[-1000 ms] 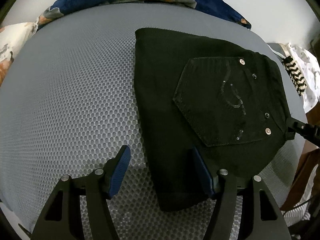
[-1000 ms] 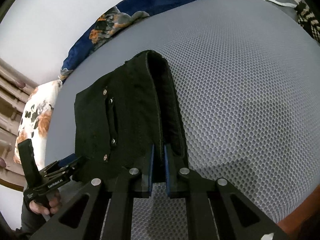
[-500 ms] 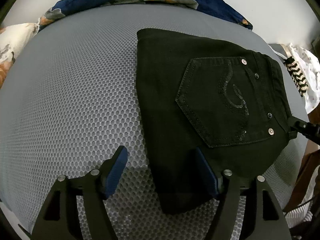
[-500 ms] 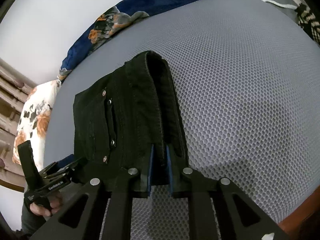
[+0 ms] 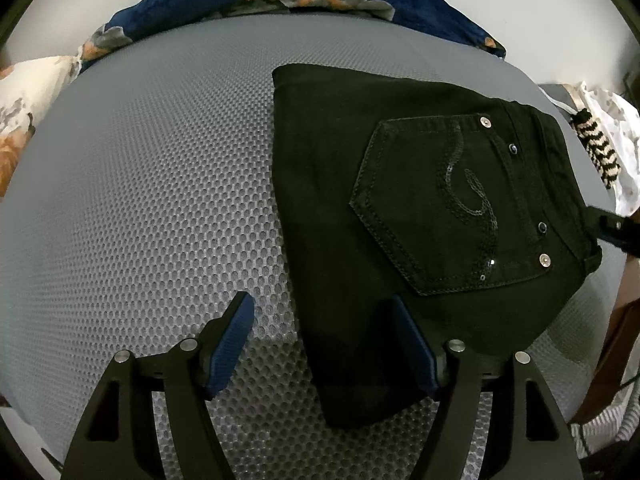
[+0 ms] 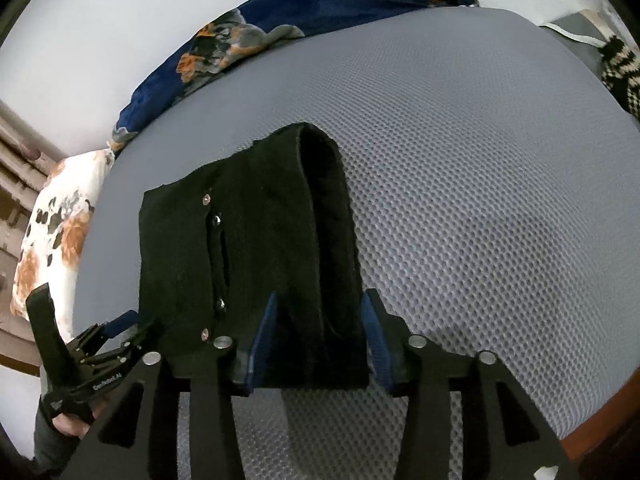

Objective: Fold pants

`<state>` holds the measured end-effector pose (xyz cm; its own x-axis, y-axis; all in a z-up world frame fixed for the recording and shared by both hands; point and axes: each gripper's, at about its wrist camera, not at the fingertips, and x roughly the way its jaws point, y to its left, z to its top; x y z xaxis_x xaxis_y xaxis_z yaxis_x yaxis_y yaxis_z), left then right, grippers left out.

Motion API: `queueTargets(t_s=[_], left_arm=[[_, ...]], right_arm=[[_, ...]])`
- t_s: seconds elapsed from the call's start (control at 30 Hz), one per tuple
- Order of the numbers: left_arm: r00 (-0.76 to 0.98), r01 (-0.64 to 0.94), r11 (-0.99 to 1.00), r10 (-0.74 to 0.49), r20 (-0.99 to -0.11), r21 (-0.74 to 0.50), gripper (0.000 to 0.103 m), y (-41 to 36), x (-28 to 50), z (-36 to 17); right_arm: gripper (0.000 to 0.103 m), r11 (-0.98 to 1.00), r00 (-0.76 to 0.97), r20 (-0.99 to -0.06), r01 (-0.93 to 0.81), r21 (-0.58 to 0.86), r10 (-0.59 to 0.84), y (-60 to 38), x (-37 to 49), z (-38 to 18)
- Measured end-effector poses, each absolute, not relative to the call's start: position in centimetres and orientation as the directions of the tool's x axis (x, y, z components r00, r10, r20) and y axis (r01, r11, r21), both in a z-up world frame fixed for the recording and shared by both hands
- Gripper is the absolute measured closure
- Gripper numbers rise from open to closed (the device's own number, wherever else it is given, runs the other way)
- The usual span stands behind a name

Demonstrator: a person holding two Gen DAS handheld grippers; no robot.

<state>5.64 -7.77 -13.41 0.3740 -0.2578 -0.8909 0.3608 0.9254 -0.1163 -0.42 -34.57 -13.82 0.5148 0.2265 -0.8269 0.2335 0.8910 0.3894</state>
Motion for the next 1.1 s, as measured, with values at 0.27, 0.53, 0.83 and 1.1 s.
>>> queueTargets(t_s=[0.27,0.53,0.83,1.1], left_arm=[[0.377,0.369,0.923,-0.256,-0.890,-0.109,0.031,-7.6,5.8,-13.2],[0.374,0.360,0.925,-0.264,-0.889,-0.123,0.031,-6.8,6.9,-12.7],[0.314,0.316,0.907,-0.375,-0.872,-0.277,0.031,-4.6,9.4,-12.4],[0.220,0.245,0.867,-0.487,-0.845,-0.435,0.031,-2.4,11.9,-13.7]], right_arm=[[0.053,0.891,0.473,-0.834,0.192,0.411,0.283,-35.1,1.9,-14.7],[0.050,0.861,0.437,-0.823,0.180,0.476,0.363,-36.1,3.5,-16.2],[0.045,0.794,0.398,-0.768,0.140,0.591,0.502,-37.4,4.9,-17.9],[0.043,0.721,0.377,-0.695,0.096,0.687,0.612,-38.9,4.9,-18.9]])
